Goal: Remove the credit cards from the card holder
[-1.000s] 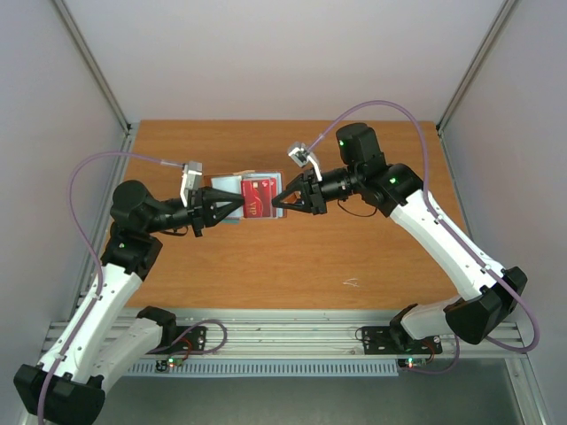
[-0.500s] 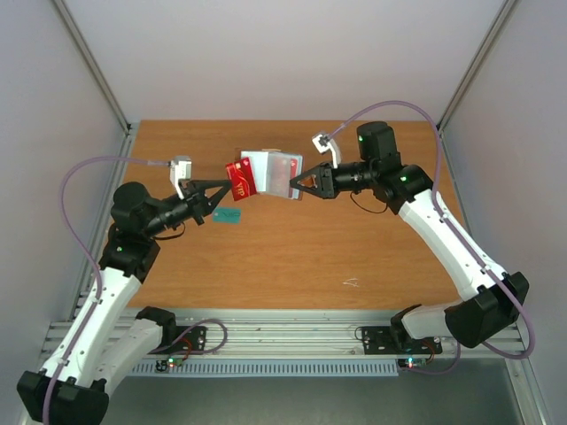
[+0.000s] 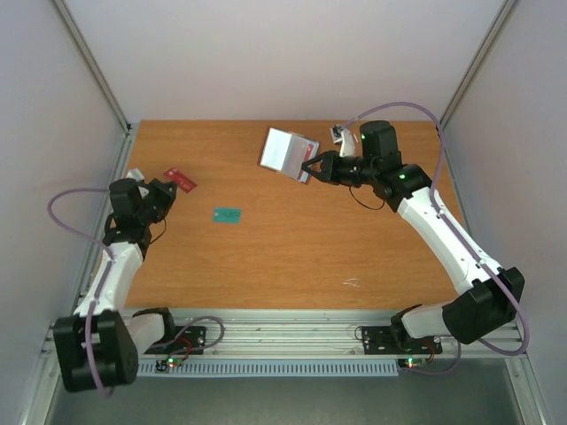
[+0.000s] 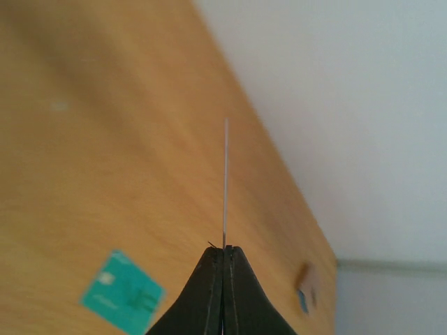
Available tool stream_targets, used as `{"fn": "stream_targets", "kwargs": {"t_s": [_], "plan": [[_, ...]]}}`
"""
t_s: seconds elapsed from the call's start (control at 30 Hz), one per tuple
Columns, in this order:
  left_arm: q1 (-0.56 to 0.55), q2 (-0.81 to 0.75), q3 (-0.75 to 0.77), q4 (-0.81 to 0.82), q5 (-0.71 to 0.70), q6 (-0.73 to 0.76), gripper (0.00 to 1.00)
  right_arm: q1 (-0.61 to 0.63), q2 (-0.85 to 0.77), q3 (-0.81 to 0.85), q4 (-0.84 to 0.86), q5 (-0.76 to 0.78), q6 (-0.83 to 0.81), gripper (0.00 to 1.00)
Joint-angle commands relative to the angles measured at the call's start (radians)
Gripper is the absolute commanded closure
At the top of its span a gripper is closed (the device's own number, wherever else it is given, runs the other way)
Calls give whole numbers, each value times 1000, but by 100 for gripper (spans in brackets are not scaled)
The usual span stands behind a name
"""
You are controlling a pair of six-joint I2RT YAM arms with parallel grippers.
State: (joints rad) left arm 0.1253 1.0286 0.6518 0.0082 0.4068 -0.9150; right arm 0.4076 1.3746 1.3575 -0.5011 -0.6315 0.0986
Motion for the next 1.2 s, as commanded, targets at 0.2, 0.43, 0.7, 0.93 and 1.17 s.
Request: {"fn": "stream_targets", "kwargs": {"t_s": [0.2, 0.43, 0.7, 0.93, 1.17], "plan": [[126, 248, -58, -2, -190, -220, 100, -1, 56, 72, 25, 83, 56, 99], [129, 382, -58, -47, -257, -310, 100, -1, 164, 210, -35, 29, -29, 99], [115, 488, -53, -86, -288, -399, 100, -2, 230, 281, -31, 5, -53, 99], [64, 536, -25, -112, -340, -474, 100, -3, 246, 297, -48, -2, -64, 99], [26, 563, -8, -141, -345, -542, 89, -2, 241, 295, -73, 9, -81, 99]]}}
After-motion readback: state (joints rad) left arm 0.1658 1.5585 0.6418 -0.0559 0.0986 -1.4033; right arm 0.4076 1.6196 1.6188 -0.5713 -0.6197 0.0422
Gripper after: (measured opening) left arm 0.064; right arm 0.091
